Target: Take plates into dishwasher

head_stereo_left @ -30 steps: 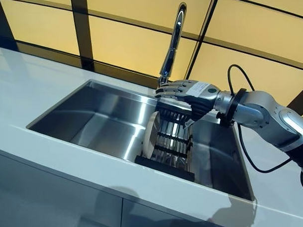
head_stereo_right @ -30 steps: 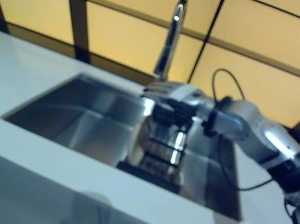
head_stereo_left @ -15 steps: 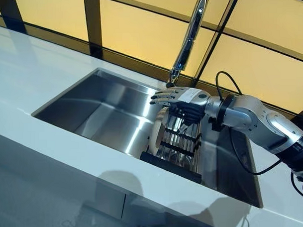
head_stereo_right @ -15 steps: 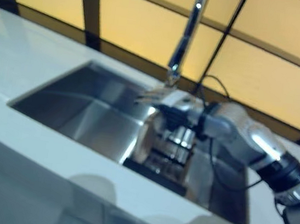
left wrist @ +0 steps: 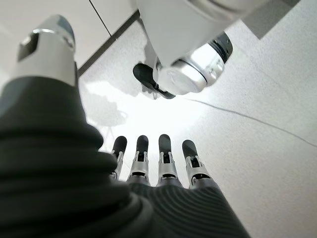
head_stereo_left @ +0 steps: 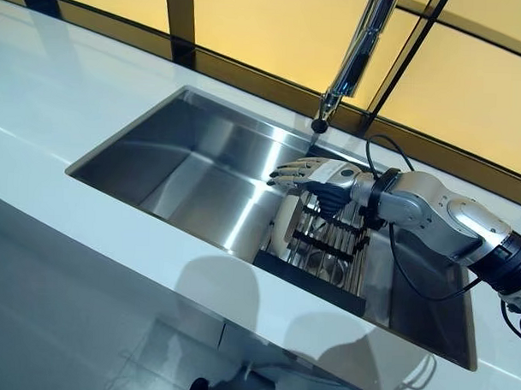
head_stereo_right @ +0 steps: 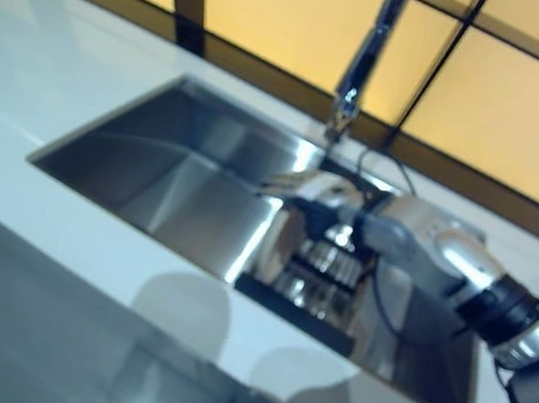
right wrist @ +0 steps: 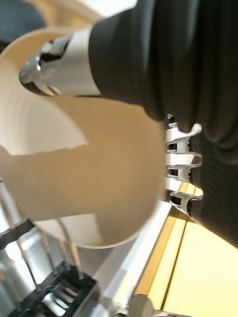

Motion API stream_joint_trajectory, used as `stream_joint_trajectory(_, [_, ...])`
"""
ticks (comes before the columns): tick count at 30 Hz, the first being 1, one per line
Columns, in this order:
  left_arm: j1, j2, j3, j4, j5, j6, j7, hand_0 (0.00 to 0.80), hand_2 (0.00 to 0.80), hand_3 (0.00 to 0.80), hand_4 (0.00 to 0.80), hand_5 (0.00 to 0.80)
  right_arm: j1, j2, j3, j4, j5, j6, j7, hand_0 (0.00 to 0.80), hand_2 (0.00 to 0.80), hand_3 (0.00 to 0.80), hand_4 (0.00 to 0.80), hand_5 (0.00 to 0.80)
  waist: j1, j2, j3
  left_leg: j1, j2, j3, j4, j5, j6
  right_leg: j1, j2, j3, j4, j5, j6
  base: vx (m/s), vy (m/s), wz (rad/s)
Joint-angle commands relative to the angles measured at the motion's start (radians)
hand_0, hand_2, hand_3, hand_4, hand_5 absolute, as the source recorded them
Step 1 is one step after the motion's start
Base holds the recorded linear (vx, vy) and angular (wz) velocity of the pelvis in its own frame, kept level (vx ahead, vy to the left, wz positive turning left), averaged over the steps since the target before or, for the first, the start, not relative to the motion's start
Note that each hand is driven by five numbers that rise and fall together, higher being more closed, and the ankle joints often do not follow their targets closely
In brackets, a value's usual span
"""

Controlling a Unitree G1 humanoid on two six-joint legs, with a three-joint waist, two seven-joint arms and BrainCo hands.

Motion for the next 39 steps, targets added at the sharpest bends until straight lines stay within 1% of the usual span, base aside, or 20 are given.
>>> stream_joint_trajectory(1, [-0.029, 0.006, 0.002, 0.018, -0.048, -0.009, -0.018, 0.000, 0.000, 0.000, 0.000, 0.000, -0.131, -0.030, 0.063, 0.000, -0.006, 0.037, -0.022, 0.000, 0.000, 0.000, 0.000, 0.000, 0.006, -0.014, 0.010, -0.016, -0.001, 0.019, -0.008, -0.003, -0.025, 0.002, -0.038, -0.007, -0.002, 0.026, 0.078, -0.016, 0.012, 0.06])
stream_joint_trajectory(4, [-0.031, 0.002, -0.003, 0.015, -0.052, -0.008, -0.028, 0.000, 0.000, 0.000, 0.000, 0.000, -0.129, -0.029, 0.070, -0.002, -0.034, 0.021, -0.001, 0.000, 0.000, 0.000, 0.000, 0.000, 0.006, -0.012, 0.016, -0.022, -0.002, 0.018, -0.008, -0.001, -0.026, -0.004, -0.039, -0.008, -0.002, 0.026, 0.078, -0.017, 0.009, 0.05])
stream_joint_trajectory(7, [-0.033, -0.005, -0.010, 0.013, -0.067, -0.006, -0.035, 0.000, 0.000, 0.000, 0.000, 0.000, -0.136, -0.026, 0.083, -0.004, -0.053, 0.024, 0.011, 0.000, 0.000, 0.000, 0.000, 0.000, 0.006, -0.011, 0.022, -0.026, -0.001, 0.019, -0.008, 0.000, -0.026, -0.006, -0.040, -0.012, -0.002, 0.026, 0.077, -0.006, 0.003, 0.01])
stream_joint_trajectory(12, [-0.032, -0.006, -0.017, 0.011, -0.072, -0.006, -0.043, 0.000, 0.000, 0.000, 0.000, 0.000, -0.130, -0.031, 0.092, 0.008, -0.095, 0.009, 0.029, 0.000, 0.000, 0.000, 0.000, 0.000, 0.009, -0.012, 0.029, -0.032, -0.001, 0.018, -0.008, 0.001, -0.027, -0.010, -0.041, -0.016, -0.002, 0.026, 0.077, 0.000, 0.000, 0.00])
stream_joint_trajectory(17, [-0.034, -0.001, -0.017, 0.010, -0.081, -0.006, -0.048, 0.000, 0.000, 0.000, 0.000, 0.000, -0.143, -0.035, 0.113, 0.024, -0.185, -0.008, 0.033, 0.000, 0.000, 0.000, 0.000, 0.000, 0.010, -0.014, 0.034, -0.036, 0.001, 0.019, -0.008, 0.003, -0.029, -0.014, -0.040, -0.019, -0.002, 0.027, 0.077, 0.000, 0.000, 0.00])
stream_joint_trajectory(18, [-0.036, -0.001, -0.018, 0.009, -0.085, -0.009, -0.051, 0.000, 0.000, 0.000, 0.000, 0.000, -0.152, -0.036, 0.124, 0.034, -0.219, -0.022, 0.018, 0.549, 0.549, 0.549, 0.549, 0.549, 0.011, -0.013, 0.036, -0.038, 0.002, 0.020, -0.008, 0.003, -0.030, -0.015, -0.040, -0.020, -0.002, 0.026, 0.076, 0.000, 0.000, 0.00])
stream_joint_trajectory(19, [-0.037, -0.001, -0.021, 0.007, -0.087, -0.013, -0.054, 0.000, 0.000, 0.000, 0.000, 0.000, -0.157, -0.038, 0.129, 0.041, -0.249, -0.027, 0.008, 0.800, 0.800, 0.800, 0.800, 0.800, 0.012, -0.013, 0.037, -0.039, 0.003, 0.020, -0.008, 0.004, -0.030, -0.015, -0.040, -0.022, -0.002, 0.026, 0.076, 0.000, 0.000, 0.00])
stream_joint_trajectory(24, [-0.039, -0.005, -0.031, -0.001, -0.085, -0.012, -0.053, 0.000, 0.000, 0.000, 0.000, 0.000, -0.180, -0.044, 0.142, 0.058, -0.242, -0.018, -0.016, 0.800, 0.800, 0.800, 0.800, 0.800, 0.013, -0.013, 0.036, -0.042, 0.002, 0.016, -0.008, 0.004, -0.031, -0.018, -0.041, -0.025, -0.002, 0.025, 0.078, 0.000, 0.000, 0.00])
stream_joint_trajectory(27, [-0.040, -0.004, -0.027, -0.001, -0.079, -0.011, -0.057, 0.000, 0.000, 0.000, 0.000, 0.000, -0.193, -0.056, 0.151, 0.066, -0.238, -0.020, -0.041, 0.800, 0.800, 0.800, 0.800, 0.800, 0.011, -0.018, 0.029, -0.041, 0.002, 0.016, -0.008, 0.002, -0.031, -0.017, -0.041, -0.025, -0.002, 0.025, 0.079, 0.000, 0.000, 0.00])
stream_joint_trajectory(28, [-0.040, -0.004, -0.026, -0.001, -0.078, -0.010, -0.058, 0.000, 0.000, 0.000, 0.000, 0.000, -0.201, -0.064, 0.157, 0.070, -0.239, -0.025, -0.064, 0.800, 0.800, 0.800, 0.800, 0.800, 0.009, -0.021, 0.024, -0.037, 0.002, 0.017, -0.008, 0.001, -0.030, -0.014, -0.041, -0.025, -0.002, 0.025, 0.079, 0.000, 0.000, 0.00])
stream_joint_trajectory(32, [-0.040, -0.008, -0.020, -0.002, -0.073, -0.009, -0.057, 0.000, 0.000, 0.000, 0.000, 0.000, -0.207, -0.078, 0.153, 0.077, -0.250, -0.050, -0.077, 0.800, 0.800, 0.800, 0.800, 0.800, 0.002, -0.025, 0.009, -0.026, 0.002, 0.023, -0.008, -0.005, -0.028, -0.006, -0.040, -0.019, -0.002, 0.023, 0.080, 0.000, 0.000, 0.00])
stream_joint_trajectory(39, [-0.032, -0.012, -0.012, -0.001, -0.064, -0.003, -0.052, 0.000, 0.000, 0.000, 0.000, 0.000, -0.220, -0.105, 0.155, 0.076, -0.232, -0.067, -0.073, 0.800, 0.800, 0.800, 0.800, 0.800, -0.009, -0.027, -0.020, -0.002, 0.005, 0.037, -0.008, -0.016, -0.027, 0.011, -0.038, -0.010, -0.002, 0.020, 0.083, 0.004, 0.002, 0.00])
